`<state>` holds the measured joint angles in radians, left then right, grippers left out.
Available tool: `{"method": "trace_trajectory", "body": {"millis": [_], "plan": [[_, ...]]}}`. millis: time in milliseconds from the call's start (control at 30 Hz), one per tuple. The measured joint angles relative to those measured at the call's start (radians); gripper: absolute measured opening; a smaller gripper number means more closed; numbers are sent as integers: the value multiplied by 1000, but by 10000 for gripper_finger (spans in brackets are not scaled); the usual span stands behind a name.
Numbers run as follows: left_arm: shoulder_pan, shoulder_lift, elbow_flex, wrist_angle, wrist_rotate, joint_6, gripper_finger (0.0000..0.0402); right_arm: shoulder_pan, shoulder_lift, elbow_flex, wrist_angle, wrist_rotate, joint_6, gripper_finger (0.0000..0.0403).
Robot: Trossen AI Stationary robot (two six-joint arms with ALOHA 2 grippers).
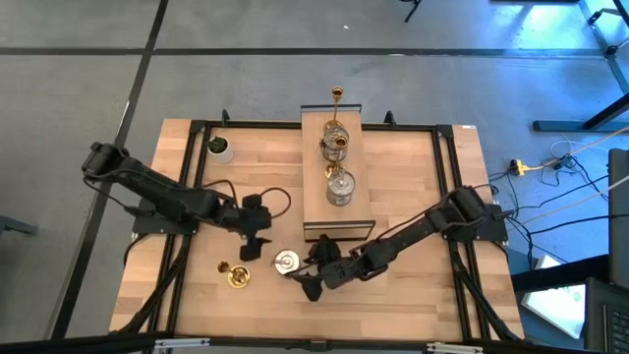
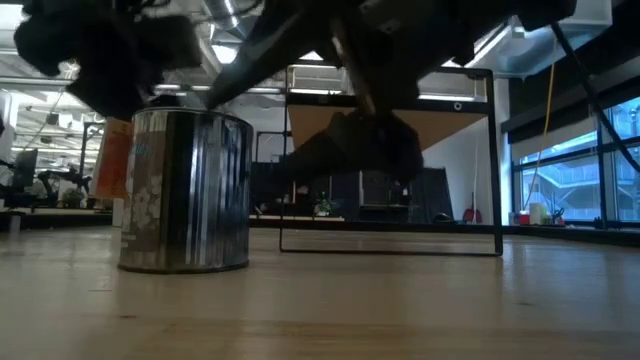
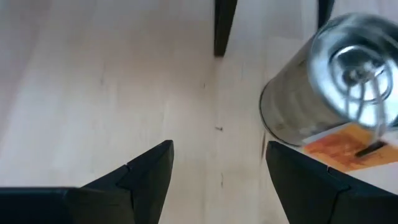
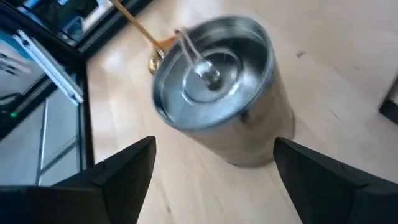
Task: Pick & Place candle stick holders
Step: Put the silver scented candle on the shelf
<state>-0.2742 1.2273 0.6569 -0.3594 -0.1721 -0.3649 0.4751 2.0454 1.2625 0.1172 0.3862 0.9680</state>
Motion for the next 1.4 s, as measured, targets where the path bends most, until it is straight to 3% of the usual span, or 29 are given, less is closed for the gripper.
{"method": "trace_trajectory", "body": {"millis": [133,333,567,700,800,933,1033,1167,1267,1400], "plan": [[32,-68,-147,170,57,-121,253,6,-35,0,-91,9,41,328],[44,-192,-275,465,77,-250,253,61,-82,0,-186,201,43,328],[49,-273,-280,488,-43,-177,253,75,-110,-38,-166,282,72,328],[53,-323,-280,473,-72,-151,253,116,-120,-88,-79,415,99,328],[76,-362,-291,458,29,-98,253,160,-120,-139,-44,567,291,328],[107,-435,-371,553,226,-21,253,245,-120,-176,-46,880,577,328],[136,-490,-456,654,390,-46,253,285,-119,-182,-45,996,652,328],[149,-538,-533,699,529,-3,253,280,-119,-169,-5,983,595,328],[153,-545,-548,683,510,57,253,259,-119,-163,20,834,589,328],[154,-545,-548,693,403,37,253,229,-119,-159,101,664,589,328]]}}
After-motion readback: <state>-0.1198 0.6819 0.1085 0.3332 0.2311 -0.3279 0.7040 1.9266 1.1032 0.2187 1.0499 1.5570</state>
